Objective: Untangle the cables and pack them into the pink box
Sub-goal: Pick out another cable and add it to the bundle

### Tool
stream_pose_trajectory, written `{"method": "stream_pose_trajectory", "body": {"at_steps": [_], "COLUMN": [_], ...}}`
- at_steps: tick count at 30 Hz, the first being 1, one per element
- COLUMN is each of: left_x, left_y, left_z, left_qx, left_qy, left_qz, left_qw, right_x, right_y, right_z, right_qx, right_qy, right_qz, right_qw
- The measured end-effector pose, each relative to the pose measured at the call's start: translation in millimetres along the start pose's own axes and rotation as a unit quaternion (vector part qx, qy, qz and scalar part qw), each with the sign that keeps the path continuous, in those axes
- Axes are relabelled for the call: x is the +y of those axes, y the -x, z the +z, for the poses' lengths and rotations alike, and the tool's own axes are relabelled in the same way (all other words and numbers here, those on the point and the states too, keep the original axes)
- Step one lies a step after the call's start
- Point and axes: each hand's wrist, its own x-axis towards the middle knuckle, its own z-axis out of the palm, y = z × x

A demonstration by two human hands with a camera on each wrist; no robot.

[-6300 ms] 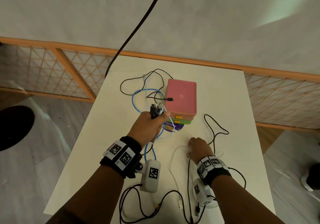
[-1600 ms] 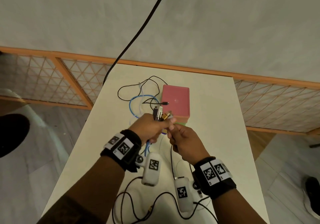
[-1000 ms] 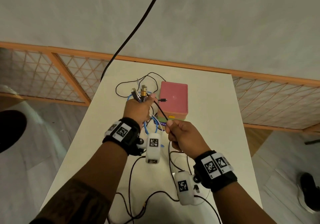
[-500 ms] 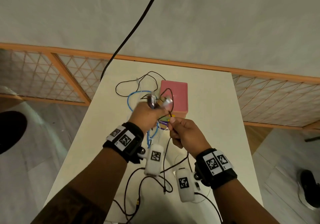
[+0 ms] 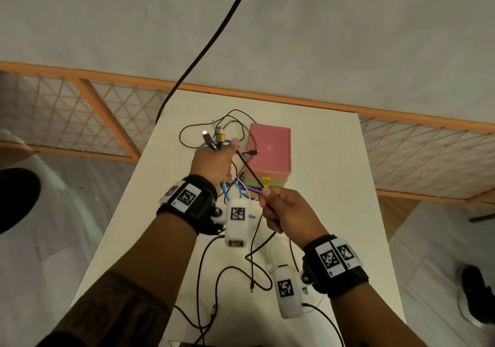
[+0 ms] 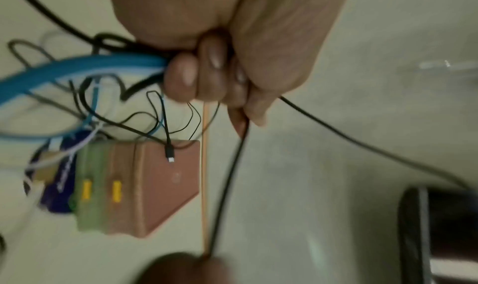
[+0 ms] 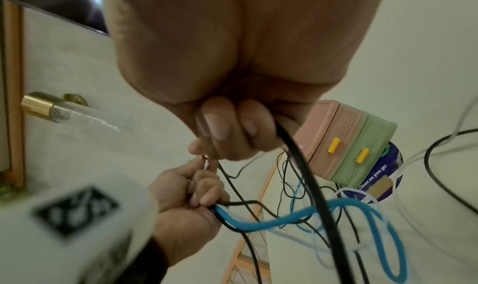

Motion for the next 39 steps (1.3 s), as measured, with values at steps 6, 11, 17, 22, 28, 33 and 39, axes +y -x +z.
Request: {"method": "stream_pose_trajectory", "body": {"at_steps": [6, 11, 17, 22, 28, 33, 39], "left_x": [-9.6, -14.4, -6.4, 14.5, -0.1, 10.1, -0.5], "left_y": [20.1, 8.7, 25.9, -9.0, 18.5, 7.2, 14.5], "left_z": [5.8, 4.4, 14.1, -10.7, 8.9, -8.9, 9.4], "left_qx": [-0.104, -0.02, -0.096, -0.026, -0.119, -0.15, -0.017], "left_qy": [-0.117, -0.005, -0.121, -0.078, -0.149, -0.186, -0.182], "left_qz": [0.077, 0.007, 0.047, 0.015, 0.03, 0.005, 0.085], "left_qw": [0.985, 1.0, 0.987, 0.997, 0.981, 0.971, 0.979], "right_x": [-0.6, -7.6, 0.1, -0.9, -0.2, -0.1, 2.0], "right_y": [-2.2, -1.4, -2.6, 6.0, 1.1, 3.0, -5.4], "right_z": [6.1, 1.2, 2.6, 4.4, -0.6, 1.3, 4.8], "right_qx": [0.01, 0.0, 0.001, -0.025, -0.008, -0.006, -0.015], "right_qy": [-0.025, -0.07, -0.072, -0.07, -0.071, -0.064, -0.055], "right_qz": [-0.008, -0.011, 0.012, 0.012, 0.008, 0.008, 0.016], "right_qw": [1.0, 0.997, 0.997, 0.997, 0.997, 0.998, 0.998]}}
